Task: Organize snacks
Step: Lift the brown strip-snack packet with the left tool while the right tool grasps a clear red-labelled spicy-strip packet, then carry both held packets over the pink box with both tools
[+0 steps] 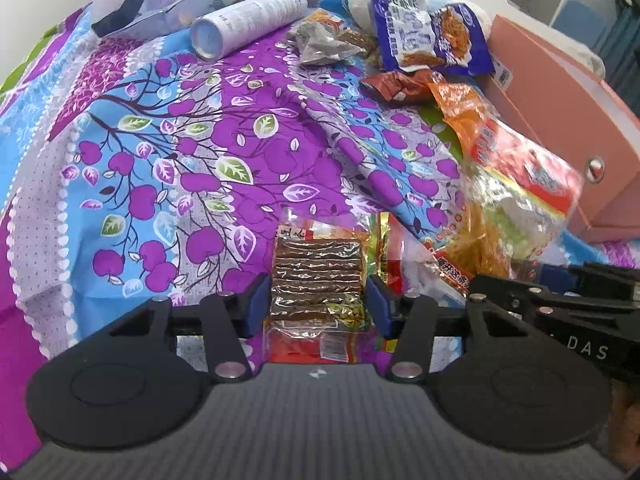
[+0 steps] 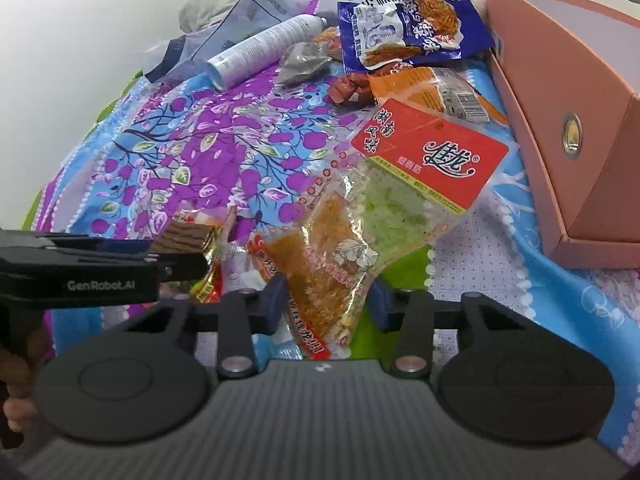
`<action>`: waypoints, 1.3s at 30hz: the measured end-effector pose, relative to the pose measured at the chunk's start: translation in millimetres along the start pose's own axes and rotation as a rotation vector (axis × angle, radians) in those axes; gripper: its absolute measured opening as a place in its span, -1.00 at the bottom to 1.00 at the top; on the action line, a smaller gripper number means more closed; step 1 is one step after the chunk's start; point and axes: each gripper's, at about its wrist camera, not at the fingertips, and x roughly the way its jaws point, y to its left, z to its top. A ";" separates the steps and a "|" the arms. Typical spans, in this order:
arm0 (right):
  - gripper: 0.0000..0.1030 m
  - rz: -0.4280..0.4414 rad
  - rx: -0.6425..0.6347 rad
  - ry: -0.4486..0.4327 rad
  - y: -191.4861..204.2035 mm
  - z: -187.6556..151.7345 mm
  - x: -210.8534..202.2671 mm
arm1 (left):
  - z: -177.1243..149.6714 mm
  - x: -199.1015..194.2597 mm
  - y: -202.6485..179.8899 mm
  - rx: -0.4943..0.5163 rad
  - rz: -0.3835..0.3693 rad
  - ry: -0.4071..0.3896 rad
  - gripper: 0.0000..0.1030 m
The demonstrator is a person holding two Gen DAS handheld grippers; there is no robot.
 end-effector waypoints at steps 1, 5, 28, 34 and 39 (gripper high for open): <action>-0.24 0.004 0.006 0.000 -0.8 0.5 -1.6 | 0.2 -1.1 1.1 -0.013 -0.006 0.000 0.09; -0.29 0.002 0.021 0.000 -3.7 2.2 -8.2 | -0.1 -6.5 4.3 -0.060 -0.018 -0.002 0.08; -0.50 -0.074 0.013 -0.129 -10.2 6.6 -75.6 | 19.8 -73.1 -13.8 -0.141 -0.104 -0.104 0.08; -0.50 -0.078 0.013 -0.187 -7.1 14.2 -104.2 | 33.2 -100.0 -29.5 -0.121 -0.127 -0.149 0.08; -0.50 -0.087 0.011 -0.249 -5.6 22.5 -131.9 | 48.5 -123.2 -46.0 -0.090 -0.155 -0.196 0.08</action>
